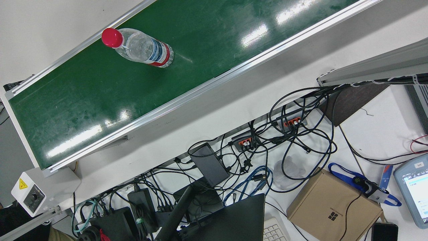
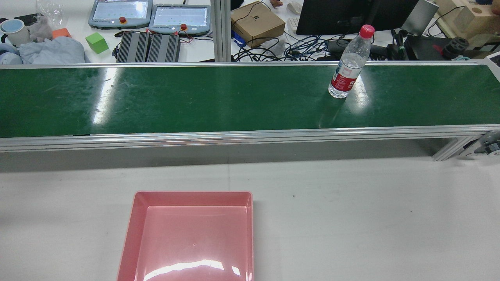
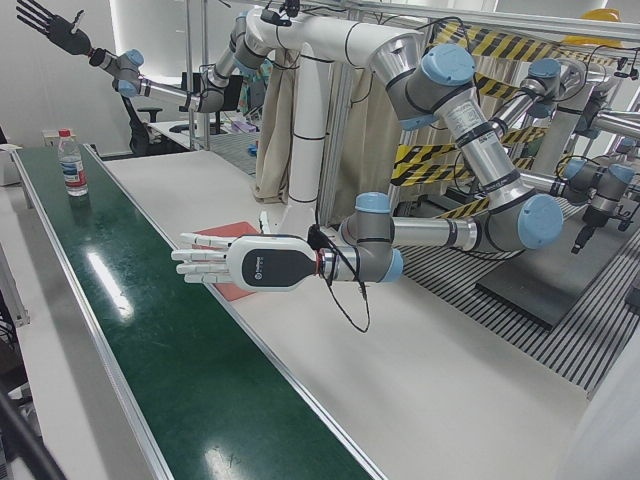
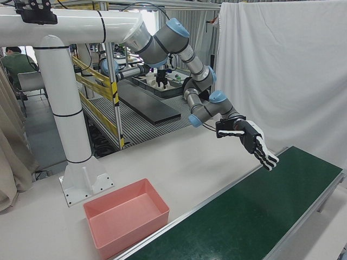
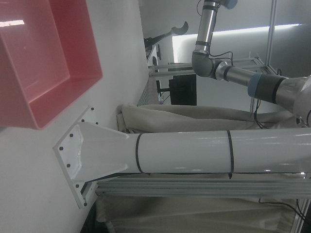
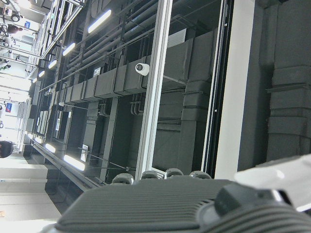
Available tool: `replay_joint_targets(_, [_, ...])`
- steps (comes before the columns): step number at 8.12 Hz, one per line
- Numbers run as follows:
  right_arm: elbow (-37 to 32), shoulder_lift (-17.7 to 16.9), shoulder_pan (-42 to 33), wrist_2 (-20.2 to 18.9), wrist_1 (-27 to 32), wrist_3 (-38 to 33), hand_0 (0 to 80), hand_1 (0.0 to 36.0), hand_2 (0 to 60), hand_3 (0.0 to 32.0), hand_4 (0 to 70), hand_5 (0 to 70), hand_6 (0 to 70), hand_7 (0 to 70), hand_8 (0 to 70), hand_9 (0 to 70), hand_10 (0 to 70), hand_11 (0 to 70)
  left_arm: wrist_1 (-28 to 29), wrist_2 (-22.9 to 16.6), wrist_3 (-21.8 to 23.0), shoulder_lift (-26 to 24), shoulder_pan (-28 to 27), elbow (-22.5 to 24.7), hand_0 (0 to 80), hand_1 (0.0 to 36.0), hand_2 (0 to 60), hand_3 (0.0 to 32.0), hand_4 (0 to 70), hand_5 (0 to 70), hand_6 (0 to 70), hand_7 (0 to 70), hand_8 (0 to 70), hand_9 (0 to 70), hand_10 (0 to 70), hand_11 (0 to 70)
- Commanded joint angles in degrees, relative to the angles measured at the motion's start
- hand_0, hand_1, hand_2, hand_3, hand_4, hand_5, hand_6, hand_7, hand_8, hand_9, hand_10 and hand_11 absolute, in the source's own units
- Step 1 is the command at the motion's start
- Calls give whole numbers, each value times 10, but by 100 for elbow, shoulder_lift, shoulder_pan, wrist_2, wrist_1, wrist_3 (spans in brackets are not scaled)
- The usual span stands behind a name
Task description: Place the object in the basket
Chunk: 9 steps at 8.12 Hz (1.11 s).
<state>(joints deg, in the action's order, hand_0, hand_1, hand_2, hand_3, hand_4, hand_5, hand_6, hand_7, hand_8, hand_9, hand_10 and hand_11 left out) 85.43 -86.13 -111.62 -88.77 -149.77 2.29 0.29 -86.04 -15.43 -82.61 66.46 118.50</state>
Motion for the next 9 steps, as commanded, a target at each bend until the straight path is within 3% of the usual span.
replay_joint_targets(1, [0, 0, 0, 0, 0, 0, 0, 0, 0, 0, 0, 0, 0, 0, 0, 0, 0, 0, -20, 0, -75, -36, -2, -134, 556, 94, 0, 0, 113, 92, 0, 0, 25, 7, 33, 64])
replay_joint_targets(4, [0, 0, 0, 0, 0, 0, 0, 0, 0, 0, 0, 0, 0, 0, 0, 0, 0, 0, -20, 0, -83, -45, -116, -134, 546, 82, 0, 0, 86, 85, 0, 0, 13, 1, 33, 64])
replay_joint_targets(6, [0, 0, 0, 0, 0, 0, 0, 0, 0, 0, 0, 0, 0, 0, 0, 0, 0, 0, -20, 0, -83, -53, -116, -126, 583, 154, 0, 0, 77, 104, 0, 0, 17, 5, 40, 80])
replay_joint_targets(9, [0, 0, 0, 0, 0, 0, 0, 0, 0, 0, 0, 0, 0, 0, 0, 0, 0, 0, -81, 0, -75, -184, -116, -117, 560, 125, 0, 0, 76, 95, 0, 0, 15, 2, 38, 74])
